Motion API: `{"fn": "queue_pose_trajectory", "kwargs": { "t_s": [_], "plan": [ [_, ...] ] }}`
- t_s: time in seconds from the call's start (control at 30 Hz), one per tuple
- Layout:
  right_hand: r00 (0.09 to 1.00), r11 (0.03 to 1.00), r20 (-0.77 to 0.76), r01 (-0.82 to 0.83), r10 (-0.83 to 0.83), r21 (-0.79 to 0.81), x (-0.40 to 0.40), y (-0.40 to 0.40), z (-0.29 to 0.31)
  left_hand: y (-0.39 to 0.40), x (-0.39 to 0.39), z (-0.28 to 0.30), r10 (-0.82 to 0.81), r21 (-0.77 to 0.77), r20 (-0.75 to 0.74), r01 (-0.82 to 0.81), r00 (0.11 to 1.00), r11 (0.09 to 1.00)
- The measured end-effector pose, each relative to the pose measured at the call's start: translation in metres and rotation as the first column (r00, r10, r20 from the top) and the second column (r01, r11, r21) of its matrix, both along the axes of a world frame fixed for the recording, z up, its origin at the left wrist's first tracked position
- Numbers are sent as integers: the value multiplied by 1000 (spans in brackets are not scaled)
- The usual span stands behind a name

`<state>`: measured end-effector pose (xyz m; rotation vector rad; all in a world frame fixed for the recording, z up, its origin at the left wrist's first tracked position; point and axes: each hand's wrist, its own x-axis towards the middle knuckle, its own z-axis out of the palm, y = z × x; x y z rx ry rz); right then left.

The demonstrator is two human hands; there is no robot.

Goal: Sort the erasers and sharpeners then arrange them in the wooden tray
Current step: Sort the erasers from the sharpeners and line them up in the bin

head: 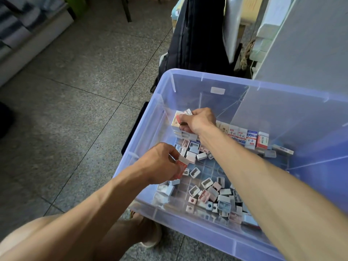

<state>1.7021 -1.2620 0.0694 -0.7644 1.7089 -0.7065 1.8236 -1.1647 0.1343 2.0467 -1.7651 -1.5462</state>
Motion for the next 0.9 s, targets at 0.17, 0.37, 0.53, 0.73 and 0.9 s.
{"fn": "queue_pose_trajectory", "kwargs": {
  "t_s": [0.17, 0.37, 0.53, 0.73, 0.9],
  "plan": [
    [996, 994, 64, -58, 64, -91, -24, 13, 3, 0, -2, 1, -6, 12, 5, 6, 1000, 1000],
    [983, 982, -103, -163, 153, -95, -47, 20, 1, 0, -3, 2, 5, 33, -4, -4, 1000, 999],
    [991, 984, -121, -70, 50, -161, -27, 12, -16, -1, -2, 1, -13, 20, 23, 13, 1000, 1000],
    [897, 885, -411, -315, 161, -343, -28, 27, -17, -2, 0, -4, -14, 13, -1, 14, 1000, 1000],
    [645, 694, -726, -636, 237, -338, -27, 28, -18, -3, -2, -4, -3, 2, -27, 3, 1000, 1000]
  ]
}}
